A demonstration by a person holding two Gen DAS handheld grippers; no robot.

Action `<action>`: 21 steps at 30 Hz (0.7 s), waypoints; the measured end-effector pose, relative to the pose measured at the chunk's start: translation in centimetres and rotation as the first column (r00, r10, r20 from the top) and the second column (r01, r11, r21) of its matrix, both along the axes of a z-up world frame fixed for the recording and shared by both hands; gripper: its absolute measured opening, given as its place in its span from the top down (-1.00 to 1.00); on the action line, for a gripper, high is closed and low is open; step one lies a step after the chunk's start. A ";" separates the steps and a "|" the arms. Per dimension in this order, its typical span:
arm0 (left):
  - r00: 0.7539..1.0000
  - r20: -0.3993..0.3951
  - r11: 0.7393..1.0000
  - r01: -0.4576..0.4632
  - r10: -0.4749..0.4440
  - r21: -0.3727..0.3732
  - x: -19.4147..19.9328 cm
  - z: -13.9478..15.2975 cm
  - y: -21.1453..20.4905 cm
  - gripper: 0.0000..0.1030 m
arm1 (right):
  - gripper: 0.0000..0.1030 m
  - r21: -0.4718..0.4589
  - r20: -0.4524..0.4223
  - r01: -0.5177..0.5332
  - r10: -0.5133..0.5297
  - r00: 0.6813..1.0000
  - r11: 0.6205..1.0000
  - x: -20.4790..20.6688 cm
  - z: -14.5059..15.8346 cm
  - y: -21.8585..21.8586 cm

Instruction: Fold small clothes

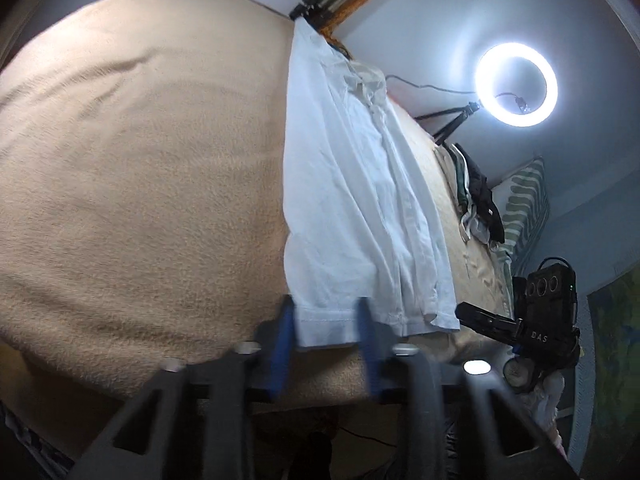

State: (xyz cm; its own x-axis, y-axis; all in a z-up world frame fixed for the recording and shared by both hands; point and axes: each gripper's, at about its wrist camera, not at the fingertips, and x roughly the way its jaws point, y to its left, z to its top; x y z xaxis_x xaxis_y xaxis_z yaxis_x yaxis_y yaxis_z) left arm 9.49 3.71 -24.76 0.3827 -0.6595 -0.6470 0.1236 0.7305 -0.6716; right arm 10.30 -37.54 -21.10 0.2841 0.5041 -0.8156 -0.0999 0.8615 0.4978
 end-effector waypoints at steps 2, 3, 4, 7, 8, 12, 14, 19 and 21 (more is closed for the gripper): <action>1.000 0.008 1.000 -0.004 0.004 0.005 0.0 0.3 -0.3 0.92 | 0.78 0.006 -0.011 -0.021 0.021 1.000 1.000 0.0 -0.3 0.3; 1.000 0.016 1.000 0.000 0.000 0.008 -0.1 0.5 -0.4 0.94 | 0.82 0.018 -0.016 -0.016 0.016 1.000 1.000 0.0 -0.3 0.3; 1.000 0.025 1.000 0.001 -0.001 0.005 -0.1 0.9 -0.5 0.95 | 0.83 0.041 -0.017 -0.008 0.009 1.000 0.999 -0.1 -0.2 0.1; 0.999 0.052 0.999 -0.016 0.017 -0.038 -0.8 2.3 0.2 0.95 | 0.86 0.118 0.001 0.008 -0.008 1.000 0.993 -0.5 0.6 -0.7; 0.998 0.054 0.998 -0.023 0.026 -0.056 -0.9 2.6 0.4 0.95 | 0.87 0.145 0.009 0.013 -0.014 1.000 0.989 -0.6 1.0 -1.0; 0.999 0.045 0.999 -0.026 0.027 -0.026 -0.6 2.0 0.8 0.95 | 0.87 0.130 0.018 0.009 -0.012 1.000 0.991 -0.8 0.8 -1.3; 1.000 -0.007 0.999 -0.028 0.028 -0.043 -0.2 0.7 1.0 0.95 | 0.87 0.105 -0.020 0.012 -0.010 1.000 0.994 -0.6 -0.5 -1.3; 0.999 -0.025 0.998 -0.032 0.030 -0.062 0.1 0.3 1.0 0.95 | 0.87 0.155 -0.050 0.033 -0.025 0.998 0.987 -0.4 -1.3 -1.9; 0.999 -0.013 0.997 -0.032 0.031 -0.072 0.6 1.0 1.0 0.95 | 0.87 0.184 -0.041 0.038 -0.031 0.999 0.982 -0.1 -0.9 -2.2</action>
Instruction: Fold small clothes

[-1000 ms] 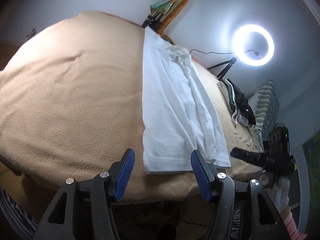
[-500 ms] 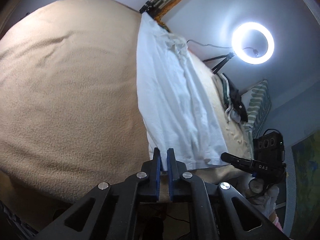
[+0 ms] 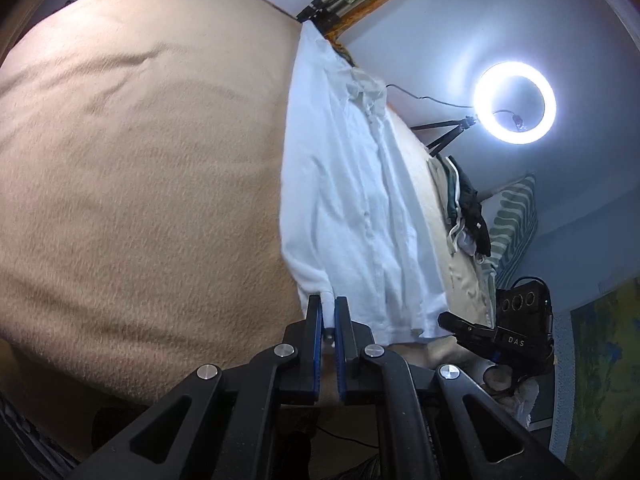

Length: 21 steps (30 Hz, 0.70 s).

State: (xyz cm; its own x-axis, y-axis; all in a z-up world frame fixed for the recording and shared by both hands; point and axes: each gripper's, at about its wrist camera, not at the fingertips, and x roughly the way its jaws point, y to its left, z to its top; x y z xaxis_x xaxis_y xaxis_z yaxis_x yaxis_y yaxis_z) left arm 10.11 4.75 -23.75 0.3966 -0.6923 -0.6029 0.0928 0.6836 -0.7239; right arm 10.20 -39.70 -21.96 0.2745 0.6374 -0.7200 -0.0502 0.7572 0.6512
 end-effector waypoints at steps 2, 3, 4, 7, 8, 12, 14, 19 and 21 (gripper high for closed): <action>1.000 0.017 1.000 -0.005 0.005 -0.015 0.7 0.9 0.1 0.95 | 0.87 0.025 0.017 0.008 -0.009 1.000 1.000 0.6 0.8 -0.3; 1.000 0.026 1.000 -0.006 0.007 -0.018 1.1 1.3 0.2 0.95 | 0.87 0.035 0.027 0.012 -0.013 1.000 0.999 0.9 1.1 -0.5; 0.999 0.036 1.000 -0.008 0.008 -0.022 1.5 1.7 0.2 0.95 | 0.87 0.044 0.034 0.017 -0.018 0.999 0.999 1.2 1.5 -0.6; 0.998 0.065 1.000 -0.004 0.006 -0.022 3.0 2.9 -0.1 0.95 | 0.87 0.063 0.055 0.019 -0.023 0.998 0.998 2.6 2.4 -0.7; 0.997 0.073 1.000 -0.003 0.004 -0.017 3.5 3.2 -0.2 0.95 | 0.87 0.057 0.063 0.020 -0.023 0.998 0.998 3.2 2.7 -0.6; 0.996 0.093 1.000 -0.005 0.005 -0.006 6.2 4.1 -0.2 0.95 | 0.87 0.041 0.088 0.025 -0.029 0.996 0.999 5.6 3.4 -0.5; 0.995 0.095 1.000 -0.014 0.014 -0.005 7.7 4.3 -0.3 0.95 | 0.87 0.033 0.101 0.037 -0.040 0.994 0.999 7.1 3.7 -0.4; 0.994 0.110 0.999 -0.024 0.022 0.022 12.1 4.6 -0.9 0.95 | 0.87 0.017 0.120 0.068 -0.070 0.990 0.998 11.0 3.8 -0.6; 0.994 0.110 0.999 -0.029 0.025 0.037 13.7 4.3 -1.1 0.95 | 0.87 0.013 0.123 0.081 -0.082 0.989 0.997 12.6 3.5 -0.5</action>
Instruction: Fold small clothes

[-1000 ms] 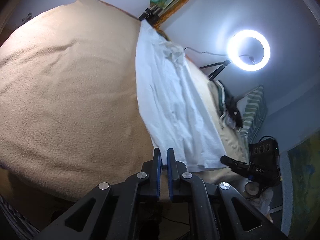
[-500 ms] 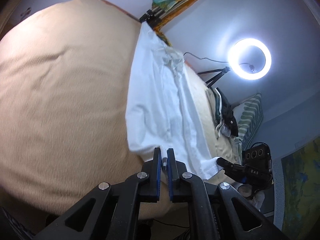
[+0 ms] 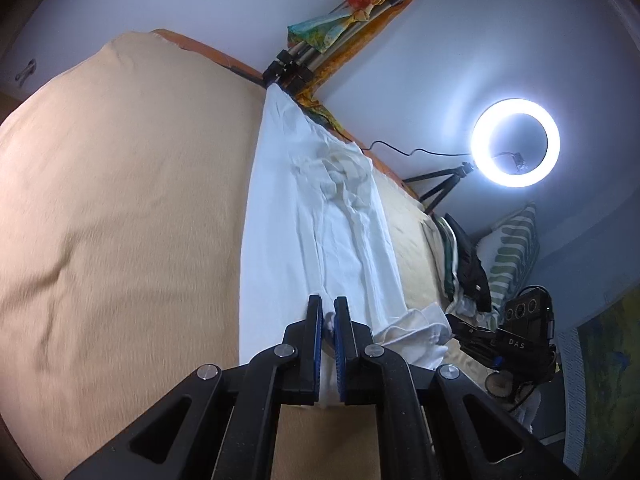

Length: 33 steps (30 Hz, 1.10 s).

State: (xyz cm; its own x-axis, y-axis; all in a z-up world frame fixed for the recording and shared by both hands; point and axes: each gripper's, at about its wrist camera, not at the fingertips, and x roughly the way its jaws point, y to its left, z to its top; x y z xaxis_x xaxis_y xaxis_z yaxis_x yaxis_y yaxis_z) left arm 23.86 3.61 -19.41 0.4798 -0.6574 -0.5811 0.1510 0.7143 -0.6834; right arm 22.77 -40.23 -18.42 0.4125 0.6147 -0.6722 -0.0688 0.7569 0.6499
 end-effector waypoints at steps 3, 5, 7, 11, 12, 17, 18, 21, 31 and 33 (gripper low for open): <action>1.000 -0.002 0.999 -0.005 0.005 0.040 2.2 -0.6 -0.6 0.95 | 0.87 -0.007 -0.002 0.022 -0.022 1.000 1.000 2.1 -0.5 0.0; 1.000 -0.013 0.999 -0.007 0.008 0.049 3.5 -1.3 -0.6 0.95 | 0.87 -0.035 -0.003 0.034 -0.034 0.999 0.999 3.3 -1.0 0.4; 1.000 -0.016 0.998 -0.014 0.015 0.059 4.4 -1.6 -0.6 0.95 | 0.87 -0.040 -0.010 0.041 -0.042 0.999 0.998 4.0 -1.6 0.3; 1.000 -0.010 0.997 -0.013 0.014 0.072 5.6 -2.0 -0.7 0.91 | 0.87 -0.024 -0.022 0.063 -0.064 0.998 0.998 5.1 -3.0 0.2; 1.000 -0.003 0.997 -0.015 0.016 0.077 5.6 -1.9 -0.6 0.75 | 0.87 -0.020 -0.019 0.068 -0.069 0.997 0.997 5.2 -3.1 0.1; 0.997 0.067 0.997 -0.037 0.032 0.074 4.8 -0.7 0.7 0.22 | 0.41 -0.025 0.041 0.088 -0.087 0.995 0.996 4.6 -2.4 -0.8; 0.997 0.078 0.996 -0.030 0.023 0.084 4.4 -0.6 0.8 0.22 | 0.40 -0.053 0.067 0.081 -0.077 0.995 0.995 4.2 -1.8 -0.8; 0.995 0.103 0.991 0.002 -0.017 0.137 3.2 -0.8 0.7 0.22 | 0.40 -0.135 0.130 0.043 -0.026 0.991 0.990 2.9 -0.6 -0.6; 0.995 0.078 0.976 0.044 -0.062 0.212 4.1 -3.4 -1.5 0.21 | 0.40 -0.423 0.186 -0.083 0.177 0.967 0.902 2.9 -2.0 3.3; 0.994 0.085 0.977 0.047 -0.066 0.209 4.6 -3.4 -1.7 0.23 | 0.40 -0.423 0.202 -0.082 0.182 0.962 0.903 3.5 -2.0 3.4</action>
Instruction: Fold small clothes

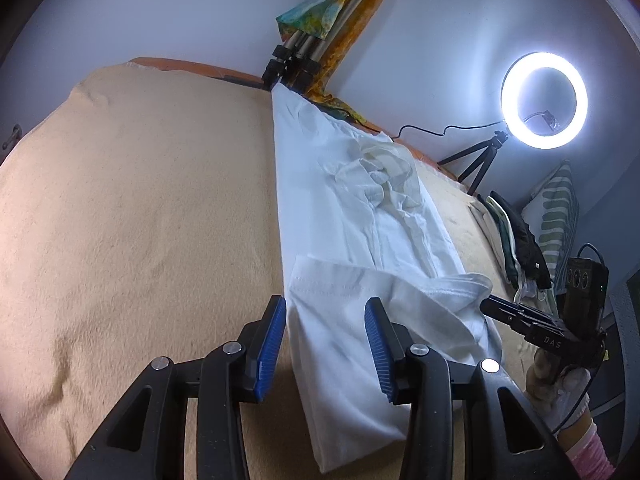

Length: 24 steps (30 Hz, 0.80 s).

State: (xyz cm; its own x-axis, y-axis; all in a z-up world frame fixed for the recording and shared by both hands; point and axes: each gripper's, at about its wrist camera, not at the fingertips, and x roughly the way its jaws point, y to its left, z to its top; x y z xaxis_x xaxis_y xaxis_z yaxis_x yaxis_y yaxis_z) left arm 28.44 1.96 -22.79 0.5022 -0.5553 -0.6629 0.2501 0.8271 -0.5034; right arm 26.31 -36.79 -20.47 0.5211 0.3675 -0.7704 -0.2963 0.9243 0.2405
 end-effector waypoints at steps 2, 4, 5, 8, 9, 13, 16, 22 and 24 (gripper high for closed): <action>1.000 0.008 1.000 0.009 -0.009 0.006 0.4 0.0 -0.2 0.35 | 0.40 0.026 0.003 -0.004 0.004 1.000 1.000 0.6 0.1 -0.2; 1.000 0.009 1.000 0.011 -0.011 0.008 0.5 0.0 -0.1 0.47 | 0.40 0.049 0.009 -0.006 0.005 1.000 0.999 0.5 0.6 -0.8; 1.000 0.008 1.000 0.012 -0.012 0.005 0.5 -0.1 0.0 0.50 | 0.40 0.050 0.018 -0.011 0.010 1.000 0.999 0.4 1.0 -1.2; 1.000 0.001 1.000 0.013 -0.013 0.008 0.7 -0.5 0.4 0.63 | 0.40 0.011 0.029 -0.051 0.051 0.998 0.999 -0.6 1.6 -2.1; 1.000 -0.004 1.000 0.013 -0.013 0.003 0.8 -0.6 0.5 0.68 | 0.40 -0.002 0.020 -0.072 0.072 0.997 0.997 -0.9 1.5 -2.1; 1.000 -0.012 1.000 0.006 -0.006 -0.014 1.1 -0.7 0.7 0.72 | 0.40 -0.103 0.026 -0.132 0.136 0.990 0.986 -1.5 0.5 -0.3; 1.000 0.001 1.000 0.007 -0.007 -0.016 1.2 -0.5 0.4 0.64 | 0.40 -0.159 0.046 -0.144 0.153 0.987 0.977 -1.1 0.0 1.1; 1.000 0.010 1.000 0.027 -0.027 -0.014 1.5 -0.3 -0.3 0.63 | 0.40 -0.139 0.105 -0.134 0.149 0.983 0.981 0.6 0.3 1.9; 1.000 0.009 1.000 0.027 -0.027 -0.012 1.7 -0.4 -0.4 0.73 | 0.40 -0.139 0.105 -0.141 0.156 0.982 0.980 0.9 0.2 2.1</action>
